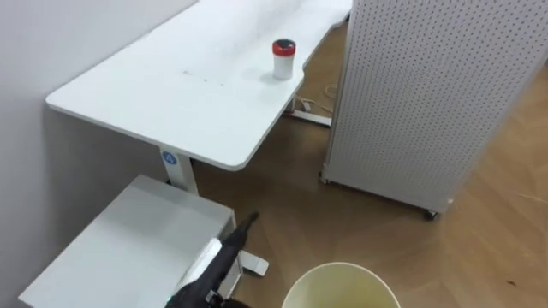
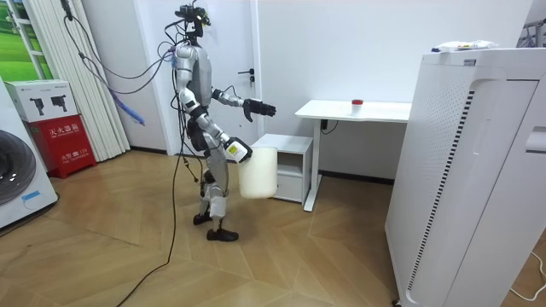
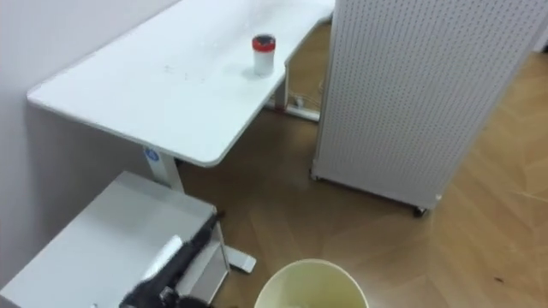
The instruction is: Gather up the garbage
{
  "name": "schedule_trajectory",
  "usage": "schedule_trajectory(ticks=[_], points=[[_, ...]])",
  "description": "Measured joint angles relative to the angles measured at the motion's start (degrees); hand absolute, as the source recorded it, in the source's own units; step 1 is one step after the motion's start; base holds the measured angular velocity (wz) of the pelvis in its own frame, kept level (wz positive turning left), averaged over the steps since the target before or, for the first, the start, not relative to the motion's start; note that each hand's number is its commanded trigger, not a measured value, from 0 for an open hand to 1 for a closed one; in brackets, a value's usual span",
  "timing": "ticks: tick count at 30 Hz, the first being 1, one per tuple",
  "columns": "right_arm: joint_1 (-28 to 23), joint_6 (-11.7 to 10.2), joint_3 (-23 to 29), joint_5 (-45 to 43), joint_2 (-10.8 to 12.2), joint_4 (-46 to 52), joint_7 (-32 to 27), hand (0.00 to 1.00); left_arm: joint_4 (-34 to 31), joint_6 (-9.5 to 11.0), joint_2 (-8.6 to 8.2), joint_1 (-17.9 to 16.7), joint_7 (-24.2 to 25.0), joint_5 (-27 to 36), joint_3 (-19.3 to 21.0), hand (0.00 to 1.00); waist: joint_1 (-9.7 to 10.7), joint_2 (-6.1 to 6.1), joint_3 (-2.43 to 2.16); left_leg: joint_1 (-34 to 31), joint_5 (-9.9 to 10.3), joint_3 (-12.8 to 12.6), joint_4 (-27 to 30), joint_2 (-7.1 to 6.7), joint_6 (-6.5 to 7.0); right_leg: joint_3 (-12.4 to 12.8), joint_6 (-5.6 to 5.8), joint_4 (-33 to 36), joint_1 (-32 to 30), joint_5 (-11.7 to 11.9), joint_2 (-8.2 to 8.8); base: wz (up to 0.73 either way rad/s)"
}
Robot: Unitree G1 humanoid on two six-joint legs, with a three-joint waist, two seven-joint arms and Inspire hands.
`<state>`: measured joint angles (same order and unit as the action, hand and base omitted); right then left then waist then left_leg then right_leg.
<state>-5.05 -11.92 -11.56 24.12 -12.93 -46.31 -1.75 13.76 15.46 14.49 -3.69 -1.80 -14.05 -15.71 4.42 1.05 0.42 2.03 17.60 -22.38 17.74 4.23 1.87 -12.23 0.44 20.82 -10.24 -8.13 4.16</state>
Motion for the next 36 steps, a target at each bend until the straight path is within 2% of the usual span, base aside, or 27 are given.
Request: schedule_trajectory(ticks=[1,2,3,6,8,10,11,12,13,15,16,17,18,19,20,21,23,28,36], points=[[-0.07,-0.06,0.01,-0.21,0.0,0.06,0.46,1.0,-1.18,0.07,-0.16,-0.5,-0.71,0.0,1.24,0.0,-0.27,0.05,0.02,0.66,0.17,-1.09,0.18,0.4,-0.29,-0.73,-0.23,0.13,0.38,-0.06,-0.12,-0.22],[-0.11,-0.06,0.01,-0.22,0.0,0.16,0.7,1.0,-1.54,0.08,-0.35,-0.64,-1.16,0.03,1.79,0.0,-0.32,0.05,0.02,0.74,0.23,-1.14,0.7,0.55,-0.4,-1.12,-0.39,0.32,0.5,-0.16,-0.08,-0.24],[-0.12,-0.06,0.01,-0.19,0.01,0.38,0.8,1.0,-2.02,0.08,-0.68,-0.76,-2.03,0.92,2.66,0.0,-0.35,0.17,0.11,0.71,0.4,-1.58,2.47,1.1,-0.7,-2.53,-0.77,0.66,0.91,-0.38,0.03,-0.25],[-0.19,-0.06,-0.03,-0.46,0.0,0.37,1.27,1.0,-2.09,0.16,-1.38,-0.79,-3.43,3.66,4.54,0.0,-0.9,0.28,0.23,0.56,0.4,-2.12,7.63,2.34,-0.7,-3.55,-2.14,2.04,1.44,-1.71,0.37,-0.33],[-0.31,-0.03,-0.01,-1.91,-0.02,0.24,1.63,1.0,-2.06,0.23,-2.16,-0.89,-4.68,4.76,6.12,0.0,-1.37,-0.1,0.5,0.32,0.4,-1.81,11.43,2.96,-0.71,-1.9,-3.09,4.33,1.06,-4.08,0.64,-0.37],[-0.89,0.09,0.05,-2.87,-0.1,0.22,1.8,1.0,-2.03,0.29,-2.98,-1.5,-6.73,5.57,7.0,0.0,-1.59,-0.36,0.6,-0.5,-0.21,1.66,16.44,3.37,-1.76,0.08,-3.83,6.28,1.65,-5.68,-0.29,-0.35],[-1.03,0.19,0.25,-3.35,-0.11,0.27,1.85,1.0,-2.04,0.37,-3.29,-1.69,-7.01,5.55,7.23,0.0,-1.65,-0.22,0.51,-0.99,-0.47,2.77,17.68,3.4,-2.17,0.57,-3.98,6.23,2.02,-5.71,-0.85,-0.38],[-1.17,0.39,0.79,-4.46,-0.08,0.37,1.94,1.0,-2.1,0.68,-4.2,-2.25,-7.84,5.52,7.9,0.0,-2.18,-0.13,0.45,-1.9,-0.95,4.98,19.22,3.51,-2.94,1.63,-4.39,6.06,2.48,-5.49,-1.71,-0.43],[-1.19,0.61,1.45,-4.82,0.02,0.37,1.91,1.0,-2.11,1.06,-4.66,-2.64,-8.9,5.52,8.16,0.0,-2.62,-0.05,0.35,-2.67,-0.55,8.02,18.85,2.87,-3.25,2.66,-4.81,5.99,2.54,-5.58,-2.26,-0.42],[-1.23,0.81,1.77,-5.09,0.0,0.37,1.47,1.0,-2.17,1.42,-4.66,-2.61,-10.24,5.54,8.2,0.0,-3.17,-0.39,0.49,-5.37,-0.25,10.62,16.46,1.8,-3.0,3.5,-5.12,6.0,2.5,-5.75,-2.52,-0.37],[-1.22,0.81,1.87,-5.71,-0.11,0.39,1.09,1.0,-2.17,1.61,-4.71,-2.68,-11.58,5.53,8.27,0.0,-4.08,-0.61,0.57,-6.88,-0.57,11.69,13.6,0.83,-3.47,4.52,-5.28,5.9,2.36,-5.61,-2.75,-0.53],[-1.21,0.8,2.05,-6.12,-0.17,0.4,1.01,1.0,-2.18,1.79,-4.79,-2.66,-12.11,5.53,8.46,0.0,-4.7,-0.45,0.47,-7.59,-1.16,11.99,11.71,0.73,-3.92,4.47,-5.47,5.87,2.27,-5.54,-2.83,-0.58],[-1.24,0.8,2.13,-6.82,-0.21,0.38,0.91,1.0,-2.27,2.59,-4.81,-2.57,-13.21,5.57,8.99,0.0,-4.98,-0.05,0.28,-8.89,-3.7,13.84,8.35,0.39,-3.78,4.71,-5.55,5.87,2.2,-5.63,-3.73,-0.42],[-1.84,0.82,2.16,-6.99,0.41,0.27,0.62,1.0,-2.29,2.98,-4.79,-2.64,-14.23,5.61,9.58,0.0,-5.08,-0.33,-0.45,-8.34,-3.94,15.18,7.83,-0.01,-3.46,5.44,-5.36,5.88,2.31,-5.97,-3.91,-0.29],[-1.94,0.82,2.2,-7.23,0.62,0.27,0.59,1.0,-2.3,3.22,-4.86,-2.62,-14.72,5.61,10.01,0.0,-5.08,-0.65,-0.68,-7.8,-3.88,15.41,6.96,-0.13,-3.51,5.69,-5.24,5.8,2.33,-6.06,-3.91,-0.16],[-1.84,0.79,2.41,-7.74,0.75,0.43,0.61,1.0,-2.32,3.94,-4.84,-2.55,-15.89,5.71,10.63,0.0,-4.91,-1.18,-0.49,-7.03,-3.92,15.41,5.72,-0.84,-3.52,6.26,-4.98,5.52,2.58,-6.18,-3.87,-0.08],[-1.94,0.74,3.44,-8.23,0.87,0.47,0.5,1.0,-2.32,4.56,-4.83,-2.61,-16.92,6.4,10.75,0.0,-4.74,-1.24,-0.4,-6.08,-3.85,15.31,4.66,-0.98,-3.42,6.39,-4.74,4.42,3.45,-6.01,-3.93,-0.09],[-2.07,0.75,4.16,-8.83,1.5,1.5,-1.13,1.0,-2.31,5.12,-4.84,-2.59,-20.6,7.86,11.04,0.0,-4.63,-0.58,-0.19,-3.27,-3.81,14.73,1.59,-1.23,-3.31,7.57,-4.44,1.45,5.39,-5.53,-4.3,-0.14],[-2.84,0.76,4.15,-8.33,1.95,5.28,-2.83,1.0,-2.35,5.16,-4.7,-2.43,-24.04,8.89,11.09,0.0,-4.5,-0.15,0.1,-0.87,-3.82,14.6,-0.61,-1.81,-3.3,7.76,-3.88,-1.13,7.67,-5.87,-4.12,-0.06]])
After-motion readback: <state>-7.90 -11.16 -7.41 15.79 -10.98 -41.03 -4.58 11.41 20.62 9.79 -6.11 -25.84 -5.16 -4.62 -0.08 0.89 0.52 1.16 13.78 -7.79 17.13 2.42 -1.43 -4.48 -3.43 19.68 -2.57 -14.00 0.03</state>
